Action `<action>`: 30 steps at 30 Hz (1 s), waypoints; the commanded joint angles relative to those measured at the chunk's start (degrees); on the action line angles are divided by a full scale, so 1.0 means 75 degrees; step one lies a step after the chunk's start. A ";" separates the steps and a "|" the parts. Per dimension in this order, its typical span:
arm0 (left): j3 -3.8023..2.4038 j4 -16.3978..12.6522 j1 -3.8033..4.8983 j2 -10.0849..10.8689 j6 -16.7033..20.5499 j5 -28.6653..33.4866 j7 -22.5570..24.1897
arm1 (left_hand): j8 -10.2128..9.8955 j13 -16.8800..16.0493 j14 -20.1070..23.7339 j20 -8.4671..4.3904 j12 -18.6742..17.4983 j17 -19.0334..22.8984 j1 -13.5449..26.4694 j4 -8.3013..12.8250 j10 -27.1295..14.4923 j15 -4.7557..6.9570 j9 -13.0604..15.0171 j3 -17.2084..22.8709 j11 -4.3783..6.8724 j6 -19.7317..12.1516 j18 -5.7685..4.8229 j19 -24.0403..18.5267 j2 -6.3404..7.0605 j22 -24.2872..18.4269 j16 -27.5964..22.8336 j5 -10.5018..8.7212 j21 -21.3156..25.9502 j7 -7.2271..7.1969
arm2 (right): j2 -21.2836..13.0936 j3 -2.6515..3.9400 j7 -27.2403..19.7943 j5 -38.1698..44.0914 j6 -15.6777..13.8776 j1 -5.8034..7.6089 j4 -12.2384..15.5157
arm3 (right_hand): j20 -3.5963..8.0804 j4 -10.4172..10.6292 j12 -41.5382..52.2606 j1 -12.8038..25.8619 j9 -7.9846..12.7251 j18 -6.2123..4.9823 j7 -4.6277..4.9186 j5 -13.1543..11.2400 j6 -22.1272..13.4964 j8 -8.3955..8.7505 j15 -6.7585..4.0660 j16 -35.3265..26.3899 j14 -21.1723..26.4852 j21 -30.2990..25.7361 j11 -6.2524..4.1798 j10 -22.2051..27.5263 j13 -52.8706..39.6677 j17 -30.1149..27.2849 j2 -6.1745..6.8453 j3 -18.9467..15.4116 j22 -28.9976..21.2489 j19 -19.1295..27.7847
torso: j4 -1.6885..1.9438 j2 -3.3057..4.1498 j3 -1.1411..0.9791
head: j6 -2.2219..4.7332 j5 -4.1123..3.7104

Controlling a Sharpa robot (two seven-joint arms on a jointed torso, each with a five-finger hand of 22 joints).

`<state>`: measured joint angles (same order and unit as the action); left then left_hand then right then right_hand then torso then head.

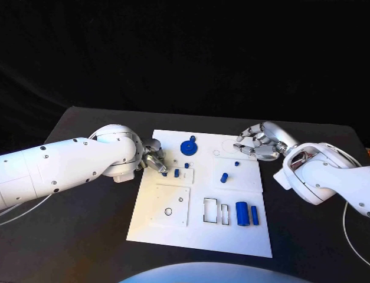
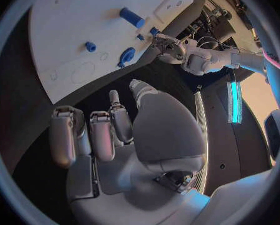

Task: Assemble the parts on the task board

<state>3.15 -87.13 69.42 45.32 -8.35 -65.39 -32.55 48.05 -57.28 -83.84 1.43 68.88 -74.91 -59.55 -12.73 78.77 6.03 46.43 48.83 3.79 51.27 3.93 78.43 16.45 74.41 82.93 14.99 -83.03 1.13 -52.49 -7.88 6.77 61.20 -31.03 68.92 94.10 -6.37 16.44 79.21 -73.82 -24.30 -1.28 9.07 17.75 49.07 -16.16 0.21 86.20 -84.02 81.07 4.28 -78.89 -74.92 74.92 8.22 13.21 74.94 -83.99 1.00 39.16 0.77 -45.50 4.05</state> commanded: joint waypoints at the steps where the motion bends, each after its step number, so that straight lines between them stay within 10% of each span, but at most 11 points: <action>1: 0.0027 0.0003 -0.0036 -0.0020 -0.0213 0.0084 -0.0078 | -0.0014 -0.0003 -0.0428 -0.0005 0.0020 -0.0432 0.0088 -0.0022 0.0046 0.0053 0.0057 -0.0109 -0.0006 0.0242 -0.0049 0.0057 -0.0002 0.0012 0.0009 -0.0035 -0.0028 -0.0158 | 0.0002 0.0000 -0.0055 0.0066 0.0064 -0.0005 0.0001 | 0.0033 0.0013 -0.0039 0.0059 -0.0008 -0.0126 -0.0015 0.0036 -0.0021 -0.0050 -0.0023 -0.0043 -0.0456 -0.0039 -0.0006 0.0068 -0.0247 0.0521 -0.0039 -0.0045 0.1466 -0.0140 | 0.0000 -0.0003 -0.0002 | -0.0005 -0.0002; 17: 0.0027 0.0044 -0.0038 -0.0042 -0.0141 0.0084 -0.0096 | -0.0033 -0.0017 -0.0429 -0.0018 0.0031 -0.0432 0.0121 -0.0156 0.0048 0.0066 0.0076 -0.0456 0.0009 0.0310 -0.0052 0.0070 -0.0026 0.0022 0.0007 -0.0025 -0.0025 -0.0177 | 0.0003 0.0000 -0.0059 0.0066 0.0073 -0.0006 -0.0005 | 0.0033 0.0013 -0.0039 0.0059 -0.0008 -0.0126 -0.0015 0.0036 -0.0021 -0.0050 -0.0023 -0.0043 -0.0456 -0.0039 -0.0006 0.0068 -0.0247 0.0521 -0.0039 -0.0045 0.1466 -0.0140 | -0.0002 -0.0004 -0.0005 | 0.0005 -0.0009; 30: 0.0026 0.0091 -0.0038 -0.0048 -0.0040 0.0094 -0.0115 | -0.0180 -0.0040 -0.0432 -0.0028 0.0046 -0.0439 0.0347 -0.0541 0.0050 0.0060 0.0084 -0.1803 0.0000 0.0399 -0.0051 0.0077 -0.0352 0.0024 0.0007 0.0009 -0.0004 -0.0168 | 0.0005 0.0000 -0.0058 0.0066 0.0073 -0.0006 -0.0017 | 0.0034 0.0022 -0.0045 0.0083 -0.0007 -0.0128 -0.0013 0.0035 -0.0033 -0.0051 -0.0023 -0.0049 -0.0455 -0.0052 -0.0005 0.0073 -0.0241 0.0511 -0.0045 -0.0055 0.1461 -0.0135 | 0.0003 -0.0004 -0.0002 | 0.0013 -0.0016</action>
<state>3.27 -86.47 69.24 45.07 -8.43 -65.07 -33.04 47.05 -57.54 -84.05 1.23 68.89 -74.90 -56.94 -16.77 78.76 6.25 47.05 35.86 3.77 54.20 3.93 78.62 14.23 74.60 82.93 14.99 -83.03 -0.42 -52.47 -7.88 6.73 61.20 -31.03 68.92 93.97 -6.37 16.60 79.21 -73.58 -24.28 -1.29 9.07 17.74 49.07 -16.16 0.21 86.20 -84.02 81.07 4.12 -78.72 -74.92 74.91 7.98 13.04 74.92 -83.99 1.01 39.12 0.74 -45.40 3.96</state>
